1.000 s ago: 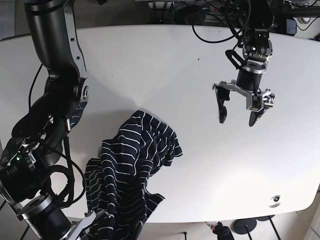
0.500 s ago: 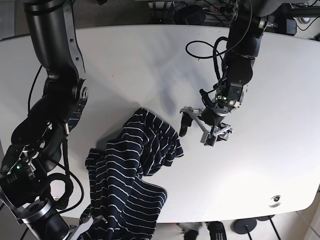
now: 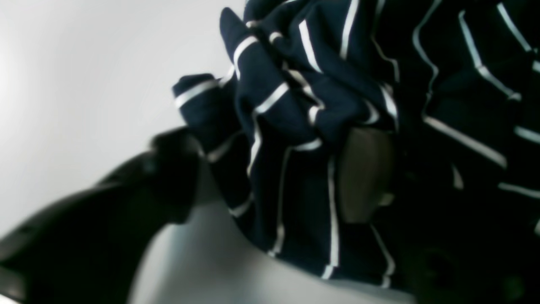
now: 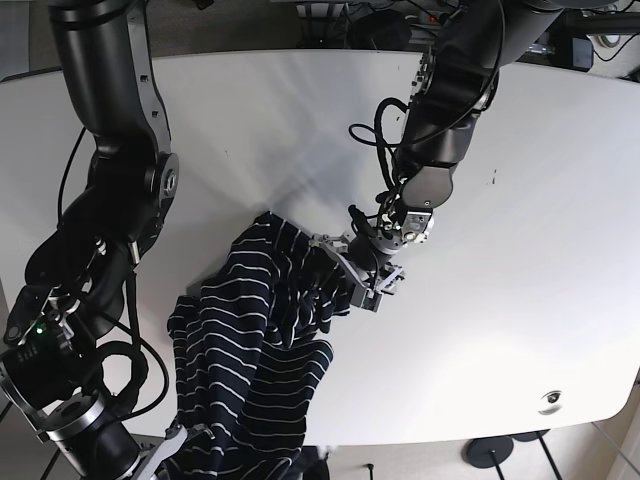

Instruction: Fold the T-shirt properly

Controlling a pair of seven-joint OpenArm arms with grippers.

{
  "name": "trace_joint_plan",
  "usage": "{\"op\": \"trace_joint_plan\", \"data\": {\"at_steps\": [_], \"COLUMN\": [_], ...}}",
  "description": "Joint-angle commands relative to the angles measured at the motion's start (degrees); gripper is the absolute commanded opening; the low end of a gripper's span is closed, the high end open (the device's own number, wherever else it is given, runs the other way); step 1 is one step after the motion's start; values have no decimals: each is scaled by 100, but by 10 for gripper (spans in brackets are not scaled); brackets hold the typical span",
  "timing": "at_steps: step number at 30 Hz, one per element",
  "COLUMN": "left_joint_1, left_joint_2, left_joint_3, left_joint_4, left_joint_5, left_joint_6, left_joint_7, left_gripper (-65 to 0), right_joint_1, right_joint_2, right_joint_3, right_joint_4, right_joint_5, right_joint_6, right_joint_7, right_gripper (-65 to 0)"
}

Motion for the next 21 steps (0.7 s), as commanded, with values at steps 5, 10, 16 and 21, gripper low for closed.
{"op": "trace_joint_plan", "data": {"at_steps": [5,10,16,21], "left_joint_1": [-190,-41,-111,-1227], "left_joint_2": [-382,-725,-953,-1331], "left_joint_3": [-40,-1016,-1833,-2581], "left_joint_4": [-208,1357,2720,3256], "left_joint_5": [-11,-20,15,6], "left_joint_6": [116,-280,-464,-456], "left_joint_7": [352,1161,2321,3385], "left_gripper": [-650,-650,-650,-650], "right_joint_1": [151,230,863,1821], "right_joint_2": [170,205,389,679], "right_joint_3": [45,414,406,212], "right_joint_4": [51,-547,-2173,-4485], "right_joint_5": [26,26,26,26], "right_joint_6": [-72,-72,-371,-767], "right_joint_7": [200,217,683,2011], "right_gripper": [-629,-629,-629,-629]}}
